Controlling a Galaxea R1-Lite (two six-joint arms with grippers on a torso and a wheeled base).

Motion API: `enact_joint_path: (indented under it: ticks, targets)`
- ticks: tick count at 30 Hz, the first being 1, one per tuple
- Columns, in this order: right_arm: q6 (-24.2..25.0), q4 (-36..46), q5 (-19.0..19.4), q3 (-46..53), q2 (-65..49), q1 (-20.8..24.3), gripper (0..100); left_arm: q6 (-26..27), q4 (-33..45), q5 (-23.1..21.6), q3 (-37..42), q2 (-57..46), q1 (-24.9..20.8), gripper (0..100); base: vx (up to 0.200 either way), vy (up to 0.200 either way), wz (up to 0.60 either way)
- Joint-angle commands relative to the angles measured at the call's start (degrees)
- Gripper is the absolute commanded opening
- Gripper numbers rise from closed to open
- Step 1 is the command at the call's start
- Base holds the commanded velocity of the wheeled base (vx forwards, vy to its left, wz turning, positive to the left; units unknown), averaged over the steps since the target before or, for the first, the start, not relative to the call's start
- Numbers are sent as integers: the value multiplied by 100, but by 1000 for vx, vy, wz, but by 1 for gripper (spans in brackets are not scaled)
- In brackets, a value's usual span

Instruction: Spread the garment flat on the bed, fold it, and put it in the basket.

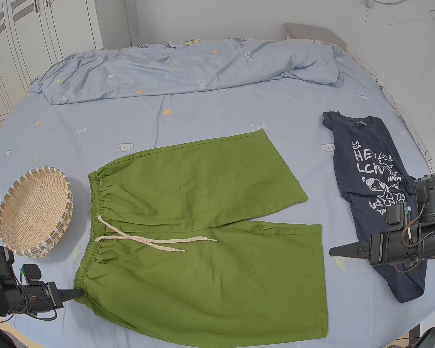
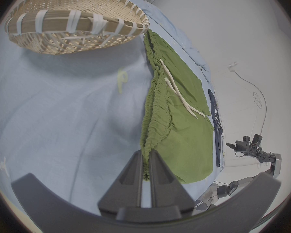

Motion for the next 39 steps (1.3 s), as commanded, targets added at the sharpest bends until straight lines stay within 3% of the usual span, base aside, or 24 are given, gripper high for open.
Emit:
enact_joint_path:
  ticks: [1, 5, 7, 13, 20, 39]
  targets:
    - [-98, 73, 196, 608, 42, -71, 100, 111, -11, 16, -7, 96, 225, 0, 0, 0, 0]
    - [-204, 82, 214, 810, 86, -45, 100, 111, -11, 16, -7, 87, 225, 0, 0, 0, 0]
    - [-371, 64, 399, 1144, 341, -10, 100, 111, -11, 16, -7, 105, 216, 0, 0, 0, 0]
    - [-415, 64, 1436, 1320, 534, 87, 100, 111, -11, 16, -7, 87, 225, 0, 0, 0, 0]
    - [-547, 3, 1453, 1382, 1167, 518, 100, 119, -11, 16, -7, 52, 234, 0, 0, 0, 0]
    - [-766, -762, 1462, 1531, 1993, 764, 100, 119, -11, 16, -7, 52, 225, 0, 0, 0, 0]
